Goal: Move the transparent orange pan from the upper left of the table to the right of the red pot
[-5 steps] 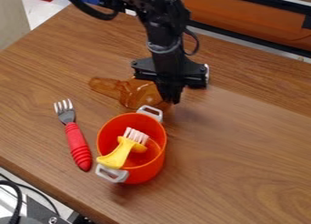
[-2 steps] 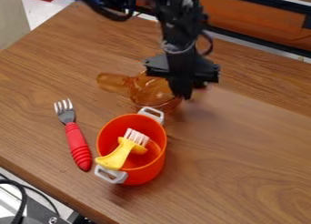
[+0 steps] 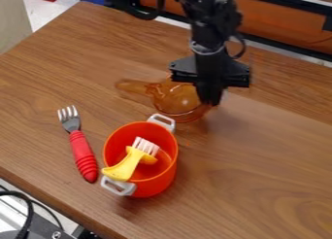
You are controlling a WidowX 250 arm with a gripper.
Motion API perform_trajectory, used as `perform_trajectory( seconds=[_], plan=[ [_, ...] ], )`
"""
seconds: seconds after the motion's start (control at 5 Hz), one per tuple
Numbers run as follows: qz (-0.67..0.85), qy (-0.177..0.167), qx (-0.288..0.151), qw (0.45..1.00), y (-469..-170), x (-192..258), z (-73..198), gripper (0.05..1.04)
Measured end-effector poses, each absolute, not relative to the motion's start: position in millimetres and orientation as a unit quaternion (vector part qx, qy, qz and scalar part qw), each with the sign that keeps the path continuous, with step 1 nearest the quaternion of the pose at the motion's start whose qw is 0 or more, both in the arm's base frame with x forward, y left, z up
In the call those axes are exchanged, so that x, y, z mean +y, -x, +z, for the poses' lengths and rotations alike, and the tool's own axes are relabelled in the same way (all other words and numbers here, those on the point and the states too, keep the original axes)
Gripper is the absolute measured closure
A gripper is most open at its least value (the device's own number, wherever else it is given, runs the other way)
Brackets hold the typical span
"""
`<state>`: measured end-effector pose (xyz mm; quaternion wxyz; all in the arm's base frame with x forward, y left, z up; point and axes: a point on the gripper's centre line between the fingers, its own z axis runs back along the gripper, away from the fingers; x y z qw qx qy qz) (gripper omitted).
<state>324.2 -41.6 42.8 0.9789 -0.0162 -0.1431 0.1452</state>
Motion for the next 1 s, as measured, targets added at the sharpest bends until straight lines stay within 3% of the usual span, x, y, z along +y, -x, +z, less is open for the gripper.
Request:
perform_trajectory(
  seconds=[0.4, 1.0],
  plan=[
    [0.141, 0.014, -0.125, 0.982, -315, -72, 44, 1.021],
    [0.124, 0.047, -0.124, 0.983, -315, -125, 37, 1.021]
  ],
)
